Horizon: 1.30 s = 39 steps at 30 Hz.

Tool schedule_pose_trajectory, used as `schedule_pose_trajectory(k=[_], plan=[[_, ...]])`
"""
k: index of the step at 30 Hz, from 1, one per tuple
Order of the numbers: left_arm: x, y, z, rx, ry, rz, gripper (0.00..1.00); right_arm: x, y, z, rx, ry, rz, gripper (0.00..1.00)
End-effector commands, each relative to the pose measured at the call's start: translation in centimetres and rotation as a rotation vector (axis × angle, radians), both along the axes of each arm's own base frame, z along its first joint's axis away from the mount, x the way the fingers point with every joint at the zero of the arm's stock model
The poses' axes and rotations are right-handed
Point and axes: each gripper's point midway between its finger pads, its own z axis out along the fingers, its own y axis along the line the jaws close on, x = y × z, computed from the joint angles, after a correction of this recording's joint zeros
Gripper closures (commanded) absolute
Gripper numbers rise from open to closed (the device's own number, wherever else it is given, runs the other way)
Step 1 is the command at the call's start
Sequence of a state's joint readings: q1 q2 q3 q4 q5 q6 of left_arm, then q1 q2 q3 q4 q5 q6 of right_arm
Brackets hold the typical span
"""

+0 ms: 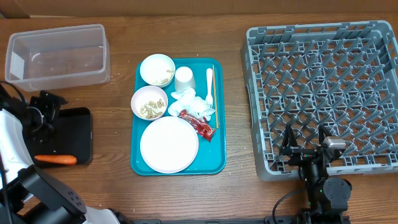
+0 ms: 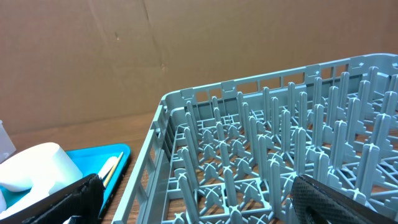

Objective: Sort waste into correct bins and load items into the dishwasher rack
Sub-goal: 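Reach the left gripper to the napkin and red wrapper on tray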

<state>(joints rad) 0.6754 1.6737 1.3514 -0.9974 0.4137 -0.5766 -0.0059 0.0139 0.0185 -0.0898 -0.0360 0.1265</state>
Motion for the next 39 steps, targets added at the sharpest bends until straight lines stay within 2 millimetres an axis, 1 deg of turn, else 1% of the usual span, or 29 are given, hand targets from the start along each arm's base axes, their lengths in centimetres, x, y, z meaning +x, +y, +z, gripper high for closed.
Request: schedule_pose_trajectory(k=[1,4,8,10,11,13,15,16,19,21,26,30,35,37,39], plan=[[2.5,-5.9,4.1,-0.145,-0.203,-0.242,0.08,0.0,-0.2,-0.1,-0.004,-0.008,-0.012,0.00],[2.3,-9.8,3.9,-0.158,-0.172,-0.392,0.02,0.0,-0.2,-0.1,-0.004,-0.008,-0.012,0.00],[2.1,-16.0,3.2,-0.132,-0.118,-0.619,0.02,0.0,-0.2,-0.1,-0.004,-0.008,-0.012,0.00],[2.0,-18.8,2.8,-0.098,-0.084,-0.711,0.02,0.0,-0.2,-0.1,-0.004,-0.008,-0.012,0.00],[1.8,-20.5,2.5,-0.076,-0.062,-0.761,0.02,0.0,-0.2,-0.1,-0.004,-0.008,-0.012,0.00],[1.5,-23.1,2.0,-0.032,-0.021,-0.817,0.01,0.0,-0.2,-0.1,-0.004,-0.008,-0.012,0.00],[1.3,-24.9,1.4,0.023,0.024,-0.827,0.00,0.0,-0.2,-0.1,-0.004,-0.008,-0.012,0.00],[1.3,-25.6,1.1,0.067,0.044,-0.823,0.00,0.0,-0.2,-0.1,-0.004,-0.008,-0.012,0.00],[1.2,-26.5,0.5,0.177,0.108,-0.745,0.00,0.0,-0.2,-0.1,-0.004,-0.008,-0.012,0.00],[0.9,-27.2,0.3,0.206,0.139,-0.679,0.00,0.0,-0.2,-0.1,-0.004,-0.008,-0.012,0.00],[0.7,-29.9,-0.1,0.217,0.145,-0.576,0.00,0.0,-0.2,-0.1,-0.004,-0.008,-0.012,0.00],[0.5,-32.0,-0.9,0.182,0.152,-0.504,0.00,0.0,-0.2,-0.1,-0.004,-0.008,-0.012,0.00],[1.3,-34.3,-1.5,0.146,0.124,-0.460,0.00,0.0,-0.2,-0.1,-0.004,-0.008,-0.012,0.00],[1.5,-35.2,-2.3,0.139,0.127,-0.453,0.00,0.0,-0.2,-0.1,-0.004,-0.008,-0.012,0.00],[1.6,-35.8,-3.4,0.134,0.151,-0.440,0.00,0.0,-0.2,-0.1,-0.004,-0.008,-0.012,0.00]])
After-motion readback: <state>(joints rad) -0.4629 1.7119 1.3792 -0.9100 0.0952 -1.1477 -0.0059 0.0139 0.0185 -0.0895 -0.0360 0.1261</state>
